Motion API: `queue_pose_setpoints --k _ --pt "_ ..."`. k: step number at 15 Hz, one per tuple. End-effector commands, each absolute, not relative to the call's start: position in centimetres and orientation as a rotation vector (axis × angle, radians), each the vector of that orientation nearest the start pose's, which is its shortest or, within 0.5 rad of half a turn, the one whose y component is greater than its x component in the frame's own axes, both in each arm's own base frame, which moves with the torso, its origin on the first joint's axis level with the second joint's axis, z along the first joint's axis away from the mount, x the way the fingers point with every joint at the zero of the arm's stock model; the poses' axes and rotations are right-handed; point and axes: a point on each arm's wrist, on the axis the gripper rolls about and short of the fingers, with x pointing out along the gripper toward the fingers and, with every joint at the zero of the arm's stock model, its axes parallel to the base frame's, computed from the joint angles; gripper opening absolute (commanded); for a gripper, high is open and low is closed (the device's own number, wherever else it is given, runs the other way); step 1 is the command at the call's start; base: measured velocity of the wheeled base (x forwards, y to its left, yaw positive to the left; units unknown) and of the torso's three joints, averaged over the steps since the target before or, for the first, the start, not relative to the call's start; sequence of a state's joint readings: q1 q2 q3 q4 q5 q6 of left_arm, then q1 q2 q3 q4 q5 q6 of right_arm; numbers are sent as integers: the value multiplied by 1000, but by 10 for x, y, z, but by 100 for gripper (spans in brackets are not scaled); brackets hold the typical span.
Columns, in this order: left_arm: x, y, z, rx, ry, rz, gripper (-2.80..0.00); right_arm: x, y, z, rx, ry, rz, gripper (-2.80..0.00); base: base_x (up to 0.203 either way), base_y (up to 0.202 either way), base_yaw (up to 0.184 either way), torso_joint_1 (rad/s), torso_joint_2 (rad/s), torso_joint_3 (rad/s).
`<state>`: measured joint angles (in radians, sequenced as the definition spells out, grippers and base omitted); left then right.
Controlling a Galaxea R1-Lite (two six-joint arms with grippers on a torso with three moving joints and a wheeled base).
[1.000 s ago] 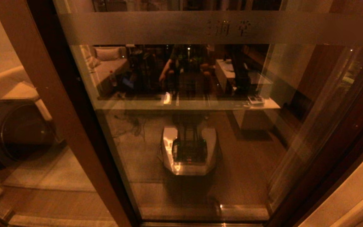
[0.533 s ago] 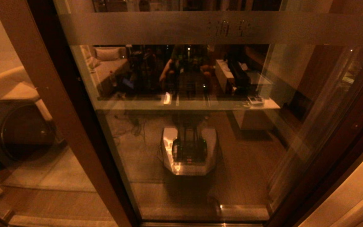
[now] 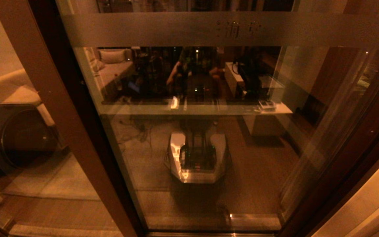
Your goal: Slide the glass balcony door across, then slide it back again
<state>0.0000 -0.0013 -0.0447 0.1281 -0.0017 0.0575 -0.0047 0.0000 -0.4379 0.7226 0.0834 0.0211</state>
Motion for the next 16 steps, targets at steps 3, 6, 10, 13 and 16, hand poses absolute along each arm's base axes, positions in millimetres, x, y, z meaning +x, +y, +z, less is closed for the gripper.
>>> queue_pose_setpoints --k 3,6,10,13,16 --pt "-27 0 74 58 83 -6 -280 -29 -1 86 -71 33 -56 -280 0 0 0 0 0 0" --pt "-27 0 74 58 83 -4 -280 -26 -2 84 -27 -14 -106 -280 0 0 0 0 0 0" --pt "-27 0 74 58 83 -4 -280 -23 0 75 -75 27 12 -280 0 0 0 0 0 0" --pt "-27 0 74 58 83 -4 -280 -24 0 75 -55 27 10 -280 0 0 0 0 0 0" --pt "-27 0 74 58 83 -4 -280 -24 0 76 -52 26 10 -280 0 0 0 0 0 0"
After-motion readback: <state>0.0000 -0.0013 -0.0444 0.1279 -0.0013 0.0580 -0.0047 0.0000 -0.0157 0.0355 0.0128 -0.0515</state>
